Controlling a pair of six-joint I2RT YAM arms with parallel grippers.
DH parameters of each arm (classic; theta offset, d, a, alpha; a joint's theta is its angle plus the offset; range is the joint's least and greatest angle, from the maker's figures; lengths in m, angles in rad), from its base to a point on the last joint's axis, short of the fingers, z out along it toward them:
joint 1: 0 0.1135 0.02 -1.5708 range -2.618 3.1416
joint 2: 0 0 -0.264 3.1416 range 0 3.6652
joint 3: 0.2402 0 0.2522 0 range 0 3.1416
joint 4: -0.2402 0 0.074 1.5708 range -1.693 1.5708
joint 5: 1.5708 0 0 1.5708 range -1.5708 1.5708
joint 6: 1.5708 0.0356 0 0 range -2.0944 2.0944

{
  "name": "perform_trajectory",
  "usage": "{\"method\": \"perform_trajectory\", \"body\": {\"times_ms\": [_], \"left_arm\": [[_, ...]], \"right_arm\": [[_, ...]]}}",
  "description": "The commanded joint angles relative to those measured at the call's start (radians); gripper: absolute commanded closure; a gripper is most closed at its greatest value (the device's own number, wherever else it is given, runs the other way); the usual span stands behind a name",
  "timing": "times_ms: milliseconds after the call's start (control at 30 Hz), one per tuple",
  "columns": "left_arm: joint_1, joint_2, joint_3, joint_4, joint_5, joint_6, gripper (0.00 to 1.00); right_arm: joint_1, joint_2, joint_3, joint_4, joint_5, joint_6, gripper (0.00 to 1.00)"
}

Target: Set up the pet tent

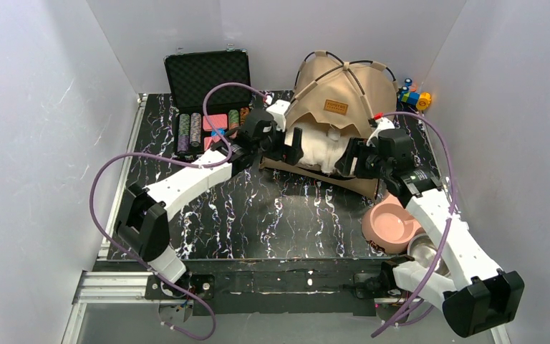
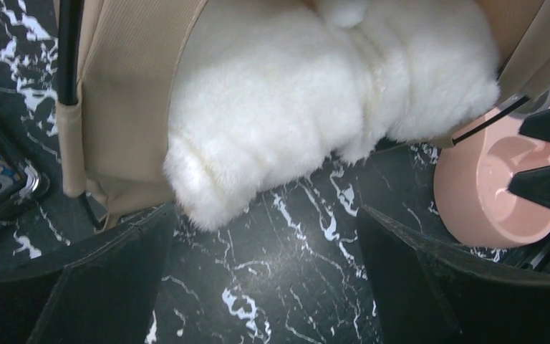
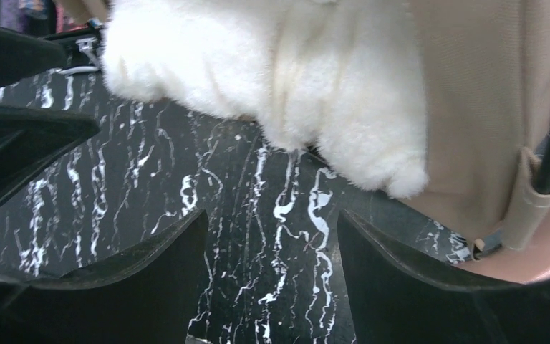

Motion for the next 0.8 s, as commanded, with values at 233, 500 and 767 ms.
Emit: {"method": "perform_trajectory", "body": {"times_ms": [233, 500, 767], "left_arm": [[0.232, -0.312, -0.173, -0.139, 0.104, 0.072, 0.02], [0.33, -0.389, -0.295, -0.097, 0.037, 0.11, 0.02], [0.336, -0.41, -0.296, -0.113, -0.002, 0.124, 0.02]], "right_arm": [[0.215, 0.161, 0.109, 0.091, 0.011, -0.051, 0.38], [0.243, 0.482, 0.255, 0.202, 0.085, -0.005, 0.51], [0.241, 0.746, 0.358, 0.438, 0.388, 0.012, 0.51]]}}
